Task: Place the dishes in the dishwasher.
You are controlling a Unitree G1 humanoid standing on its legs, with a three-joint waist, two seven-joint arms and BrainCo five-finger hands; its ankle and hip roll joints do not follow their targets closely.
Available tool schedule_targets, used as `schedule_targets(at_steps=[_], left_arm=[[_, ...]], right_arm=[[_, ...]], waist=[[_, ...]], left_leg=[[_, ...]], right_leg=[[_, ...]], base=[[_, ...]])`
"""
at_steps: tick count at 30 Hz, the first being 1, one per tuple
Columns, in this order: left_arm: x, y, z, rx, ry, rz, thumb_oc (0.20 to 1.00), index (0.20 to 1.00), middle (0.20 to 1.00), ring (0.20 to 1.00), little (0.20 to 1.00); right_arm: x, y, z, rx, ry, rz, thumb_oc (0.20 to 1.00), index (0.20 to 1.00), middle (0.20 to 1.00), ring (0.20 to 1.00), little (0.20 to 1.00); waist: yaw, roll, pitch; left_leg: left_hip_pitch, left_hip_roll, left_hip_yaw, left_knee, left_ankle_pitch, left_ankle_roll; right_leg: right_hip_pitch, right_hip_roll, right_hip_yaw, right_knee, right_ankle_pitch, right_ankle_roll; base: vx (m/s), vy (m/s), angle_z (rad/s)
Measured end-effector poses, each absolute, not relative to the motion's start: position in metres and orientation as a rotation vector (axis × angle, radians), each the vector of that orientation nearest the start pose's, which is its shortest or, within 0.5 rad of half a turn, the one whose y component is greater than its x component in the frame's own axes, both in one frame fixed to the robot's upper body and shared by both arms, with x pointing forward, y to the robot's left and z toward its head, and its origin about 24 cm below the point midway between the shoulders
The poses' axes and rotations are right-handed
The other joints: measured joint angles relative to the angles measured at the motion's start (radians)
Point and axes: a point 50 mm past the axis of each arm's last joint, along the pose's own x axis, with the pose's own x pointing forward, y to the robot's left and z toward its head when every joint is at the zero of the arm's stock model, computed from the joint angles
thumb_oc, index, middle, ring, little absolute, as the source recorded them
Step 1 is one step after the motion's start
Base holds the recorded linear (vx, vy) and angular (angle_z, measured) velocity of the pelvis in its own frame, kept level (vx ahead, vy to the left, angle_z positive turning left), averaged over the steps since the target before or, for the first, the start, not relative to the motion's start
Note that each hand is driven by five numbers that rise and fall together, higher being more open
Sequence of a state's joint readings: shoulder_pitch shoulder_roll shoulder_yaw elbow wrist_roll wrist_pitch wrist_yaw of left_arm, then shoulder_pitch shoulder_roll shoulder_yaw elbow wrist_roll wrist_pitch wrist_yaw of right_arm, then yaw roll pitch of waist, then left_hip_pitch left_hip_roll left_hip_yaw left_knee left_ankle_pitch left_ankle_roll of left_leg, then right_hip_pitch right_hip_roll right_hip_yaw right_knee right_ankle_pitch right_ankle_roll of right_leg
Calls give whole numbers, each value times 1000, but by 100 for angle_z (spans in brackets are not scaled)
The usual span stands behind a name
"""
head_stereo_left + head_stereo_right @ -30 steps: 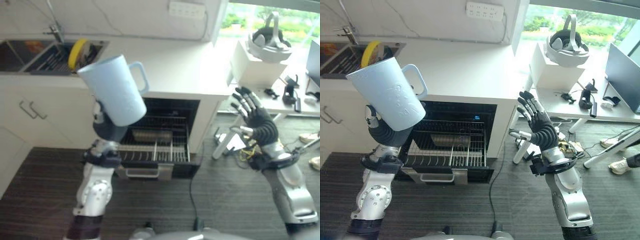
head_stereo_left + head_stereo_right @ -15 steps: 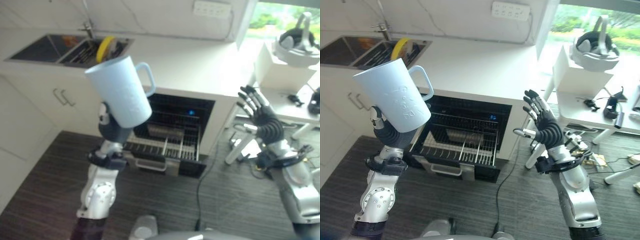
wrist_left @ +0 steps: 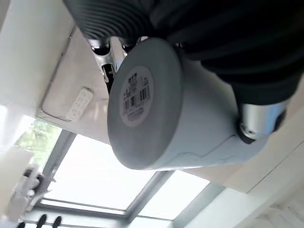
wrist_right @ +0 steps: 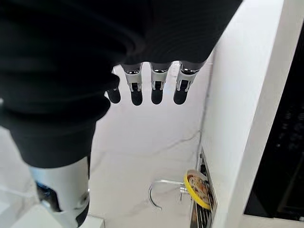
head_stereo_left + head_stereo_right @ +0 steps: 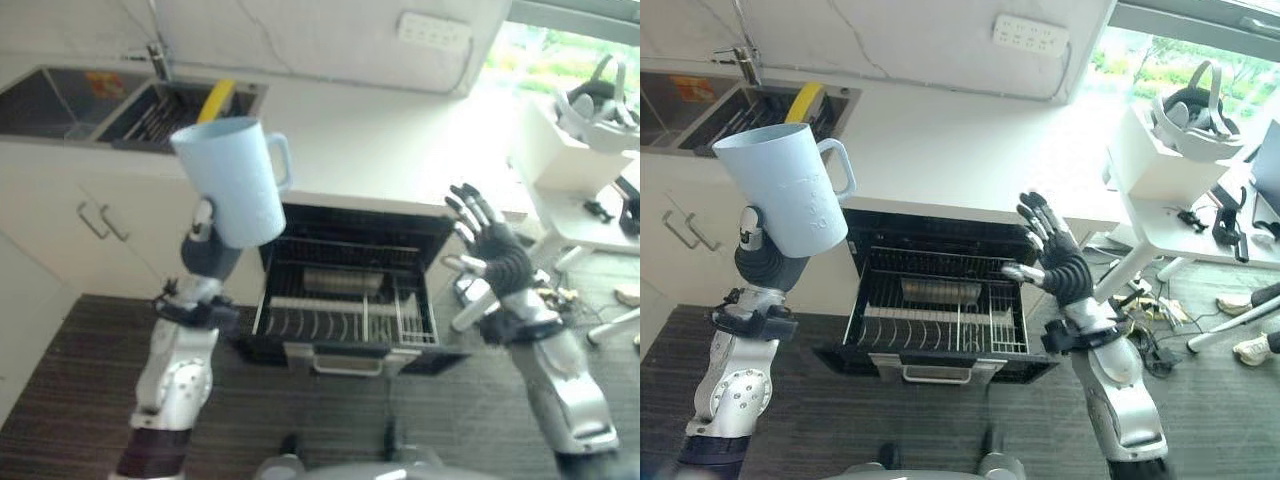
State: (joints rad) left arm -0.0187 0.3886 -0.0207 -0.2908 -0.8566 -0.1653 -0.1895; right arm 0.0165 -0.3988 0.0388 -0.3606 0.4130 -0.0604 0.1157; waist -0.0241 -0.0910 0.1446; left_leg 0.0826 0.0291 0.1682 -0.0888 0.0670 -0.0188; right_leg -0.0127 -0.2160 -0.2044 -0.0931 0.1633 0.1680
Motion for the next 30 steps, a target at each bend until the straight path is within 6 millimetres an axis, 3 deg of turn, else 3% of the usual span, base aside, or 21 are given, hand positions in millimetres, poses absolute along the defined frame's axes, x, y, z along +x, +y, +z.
schedule_targets(at_steps=[1, 2, 5, 8, 13, 15, 20, 23, 27, 30], left_arm=[[242, 185, 140, -446, -458, -322, 200, 200, 200, 200, 200], [242, 183, 141, -467, -489, -273, 200, 200, 200, 200, 200], [244, 177, 145, -430, -545, -197, 200, 200, 200, 200, 200], [252, 173, 148, -324, -570, -150, 200, 200, 200, 200, 200], [258, 171, 145, -154, -584, -53, 200, 200, 200, 200, 200], [262, 169, 136, -38, -577, -6, 200, 200, 200, 200, 200], [274, 164, 122, 196, -599, 147, 200, 200, 200, 200, 200], [271, 167, 116, 220, -631, 323, 200, 200, 200, 200, 200], [269, 154, 114, 275, -718, 460, 200, 200, 200, 200, 200], [274, 142, 123, 331, -837, 502, 200, 200, 200, 200, 200]], right_arm=[[238, -180, 132, -6, -337, 279, 1000, 1000, 1000, 1000, 1000], [242, -182, 130, -16, -317, 271, 1000, 1000, 1000, 1000, 1000], [250, -180, 142, -76, -341, 295, 1000, 1000, 1000, 1000, 1000], [252, -184, 148, -107, -355, 289, 1000, 1000, 1000, 1000, 1000], [255, -180, 153, -78, -373, 306, 1000, 1000, 1000, 1000, 1000], [260, -164, 159, -59, -383, 375, 1000, 1000, 1000, 1000, 1000], [268, -154, 175, -22, -420, 429, 1000, 1000, 1000, 1000, 1000], [269, -147, 175, 24, -413, 442, 1000, 1000, 1000, 1000, 1000], [270, -110, 179, 140, -402, 548, 1000, 1000, 1000, 1000, 1000], [272, -91, 185, 186, -399, 580, 1000, 1000, 1000, 1000, 1000]], waist=[[0, -2, -1], [9, -9, -6], [14, 34, -10], [4, 47, -18], [-11, 73, -37], [-12, 80, -54], [-16, 75, -59], [-17, 55, -72], [-12, 19, -95], [3, 18, -106]], left_leg=[[12, 0, -10, 0, -6, -8], [28, -1, -12, 0, -11, -19], [35, 49, 1, -1, -12, -59], [35, 93, 6, -7, -19, -84], [24, 112, 9, -7, -16, -86], [43, 109, 9, -7, -11, -84], [60, 109, 11, -1, -9, -92], [60, 110, 11, -7, -10, -91], [59, 109, 11, -7, -13, -86], [59, 109, 11, -7, -13, -86]], right_leg=[[28, 1, 24, 0, 34, 3], [58, 3, 24, -2, 19, 0], [61, 54, 26, 4, -18, -32], [62, 96, 20, -2, -45, -64], [60, 105, -3, -2, -47, -71], [80, 103, -5, -1, -39, -71], [96, 104, -7, 4, -39, -73], [96, 103, -7, 4, -39, -73], [96, 102, -6, -1, -44, -66], [97, 101, -5, -1, -44, -66]], base=[[-5, -175, 22], [-4, -169, 5], [-12, -118, -16], [2, -91, -8], [20, -47, 9], [46, -13, 5], [48, -8, 2], [37, -32, 0], [21, -24, -1], [50, -35, -2]])
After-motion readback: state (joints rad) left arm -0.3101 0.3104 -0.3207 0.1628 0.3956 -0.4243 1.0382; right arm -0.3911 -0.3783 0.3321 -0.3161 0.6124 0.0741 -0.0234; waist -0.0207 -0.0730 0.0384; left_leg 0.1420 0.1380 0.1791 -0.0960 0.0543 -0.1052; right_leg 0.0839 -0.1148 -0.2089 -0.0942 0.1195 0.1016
